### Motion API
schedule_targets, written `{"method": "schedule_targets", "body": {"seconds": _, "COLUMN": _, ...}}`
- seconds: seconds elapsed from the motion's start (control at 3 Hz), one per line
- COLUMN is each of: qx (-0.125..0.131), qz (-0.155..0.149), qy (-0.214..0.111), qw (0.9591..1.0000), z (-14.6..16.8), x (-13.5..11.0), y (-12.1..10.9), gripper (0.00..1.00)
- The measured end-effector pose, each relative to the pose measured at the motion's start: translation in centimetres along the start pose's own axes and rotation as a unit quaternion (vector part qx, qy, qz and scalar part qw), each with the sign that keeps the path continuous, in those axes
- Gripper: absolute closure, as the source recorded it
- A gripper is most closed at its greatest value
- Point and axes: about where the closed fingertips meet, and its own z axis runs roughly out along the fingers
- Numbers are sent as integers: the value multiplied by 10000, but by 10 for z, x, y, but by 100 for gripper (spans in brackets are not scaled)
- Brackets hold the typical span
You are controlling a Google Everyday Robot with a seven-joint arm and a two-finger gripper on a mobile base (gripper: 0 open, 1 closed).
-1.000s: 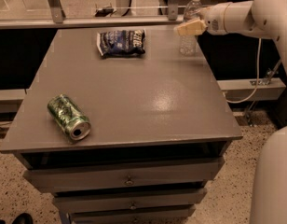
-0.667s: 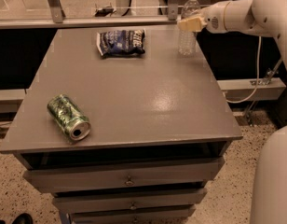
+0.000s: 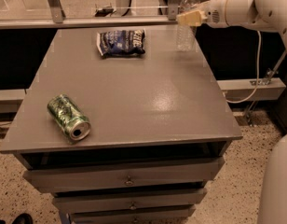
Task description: Move water bottle near green can
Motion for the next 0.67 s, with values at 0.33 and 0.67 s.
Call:
{"method": "schedule_targets", "body": {"seconds": 0.33, "qx": 0, "qz": 0, "qy": 0, "qw": 10000, "z": 0, "x": 0, "y": 0, "gripper": 100}}
{"method": "schedule_targets", "body": {"seconds": 0.67, "qx": -153, "qz": 25, "qy": -177, "qw": 9997, "z": -1, "x": -13, "y": 29, "gripper": 100}}
